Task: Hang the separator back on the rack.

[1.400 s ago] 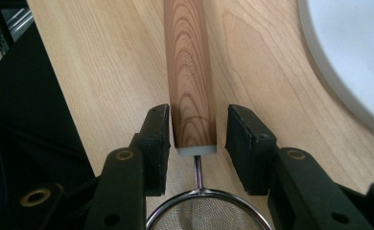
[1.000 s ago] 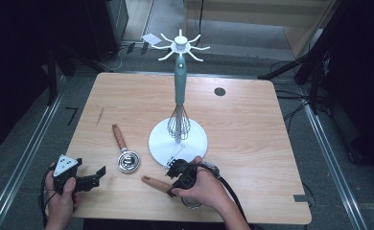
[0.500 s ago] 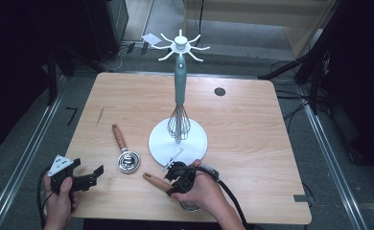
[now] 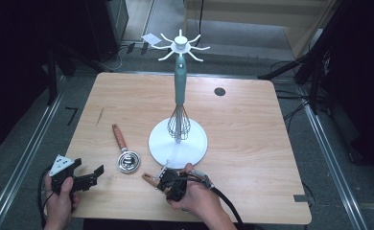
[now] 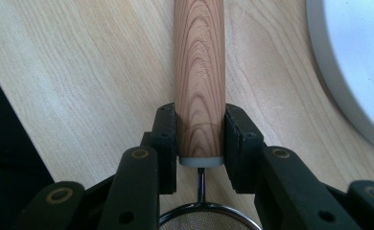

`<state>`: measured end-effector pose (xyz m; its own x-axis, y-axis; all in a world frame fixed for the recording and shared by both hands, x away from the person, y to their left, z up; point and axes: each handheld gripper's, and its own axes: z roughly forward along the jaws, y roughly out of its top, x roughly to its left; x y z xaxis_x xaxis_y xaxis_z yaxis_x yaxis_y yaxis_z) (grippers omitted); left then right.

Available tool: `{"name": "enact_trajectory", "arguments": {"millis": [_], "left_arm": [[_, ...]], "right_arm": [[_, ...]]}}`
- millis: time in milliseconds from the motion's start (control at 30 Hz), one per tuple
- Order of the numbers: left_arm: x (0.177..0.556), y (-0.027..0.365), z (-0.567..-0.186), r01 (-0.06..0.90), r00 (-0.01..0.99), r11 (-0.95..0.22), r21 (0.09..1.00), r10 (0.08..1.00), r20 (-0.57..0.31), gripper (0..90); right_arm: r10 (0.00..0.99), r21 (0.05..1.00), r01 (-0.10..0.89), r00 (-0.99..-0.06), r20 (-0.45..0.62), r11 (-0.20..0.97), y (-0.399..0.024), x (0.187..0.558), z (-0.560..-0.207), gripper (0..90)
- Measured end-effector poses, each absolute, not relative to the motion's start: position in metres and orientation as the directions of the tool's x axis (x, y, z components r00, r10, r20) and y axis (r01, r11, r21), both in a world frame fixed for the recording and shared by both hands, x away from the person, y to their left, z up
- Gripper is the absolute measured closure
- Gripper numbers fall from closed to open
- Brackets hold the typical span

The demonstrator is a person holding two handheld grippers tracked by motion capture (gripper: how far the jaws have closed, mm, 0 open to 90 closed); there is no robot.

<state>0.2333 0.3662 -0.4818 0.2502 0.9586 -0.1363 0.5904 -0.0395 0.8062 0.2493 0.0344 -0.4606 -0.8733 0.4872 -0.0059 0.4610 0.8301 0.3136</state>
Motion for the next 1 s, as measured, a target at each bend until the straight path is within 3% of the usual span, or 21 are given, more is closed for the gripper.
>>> {"name": "enact_trajectory", "arguments": {"millis": [300,1000], "left_arm": [[0.235,0.368,-0.482,0.594,0.248,-0.026,0.804,0.957,-0.152,5.3],[0.236,0.369,-0.482,0.593,0.246,-0.012,0.805,0.955,-0.167,5.9]], "right_arm": [[0.514,0.402,0.499,-0.854,0.078,0.768,0.019,0.251,-0.461,70.9],[0.675,0.575,0.582,-0.734,0.067,0.575,-0.039,0.267,-0.447,70.9]]}}
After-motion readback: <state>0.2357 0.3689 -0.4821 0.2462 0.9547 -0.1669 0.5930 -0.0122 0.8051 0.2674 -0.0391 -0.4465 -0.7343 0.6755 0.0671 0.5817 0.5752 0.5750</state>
